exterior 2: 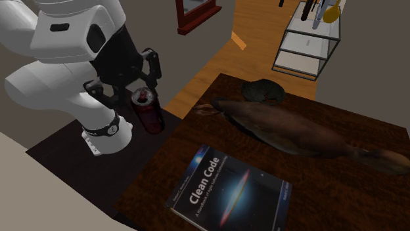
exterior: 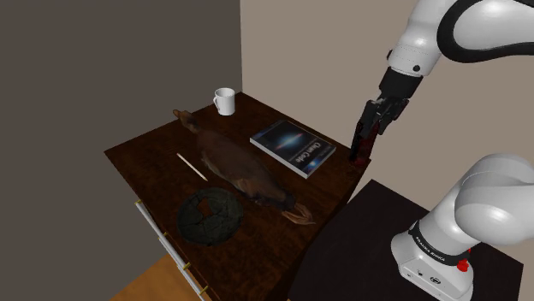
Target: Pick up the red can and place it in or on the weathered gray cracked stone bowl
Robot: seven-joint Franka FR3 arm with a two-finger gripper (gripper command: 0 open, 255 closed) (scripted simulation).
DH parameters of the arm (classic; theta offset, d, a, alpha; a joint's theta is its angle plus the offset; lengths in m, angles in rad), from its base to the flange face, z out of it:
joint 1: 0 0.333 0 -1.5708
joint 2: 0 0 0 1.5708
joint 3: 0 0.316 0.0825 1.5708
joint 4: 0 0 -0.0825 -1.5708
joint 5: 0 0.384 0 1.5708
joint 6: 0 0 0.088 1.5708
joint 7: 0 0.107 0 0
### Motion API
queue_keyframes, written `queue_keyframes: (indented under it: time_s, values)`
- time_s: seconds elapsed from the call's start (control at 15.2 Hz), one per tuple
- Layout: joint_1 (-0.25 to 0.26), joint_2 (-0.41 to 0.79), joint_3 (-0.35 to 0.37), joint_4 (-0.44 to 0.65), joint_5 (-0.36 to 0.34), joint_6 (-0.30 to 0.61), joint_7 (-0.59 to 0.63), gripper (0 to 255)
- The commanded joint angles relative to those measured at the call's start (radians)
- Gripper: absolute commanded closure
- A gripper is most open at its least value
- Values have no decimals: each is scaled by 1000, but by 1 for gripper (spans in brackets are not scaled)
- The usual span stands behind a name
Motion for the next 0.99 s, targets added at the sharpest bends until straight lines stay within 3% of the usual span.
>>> queue_keyframes:
  time_s: [0.0, 0.46, 0.92]
  values:
    - [11, 20, 20, 24, 16, -2, 22, 255]
    - [79, 174, 173, 133, 122, 71, 171, 255]
    - [108, 365, 313, 295, 171, 133, 316, 255]
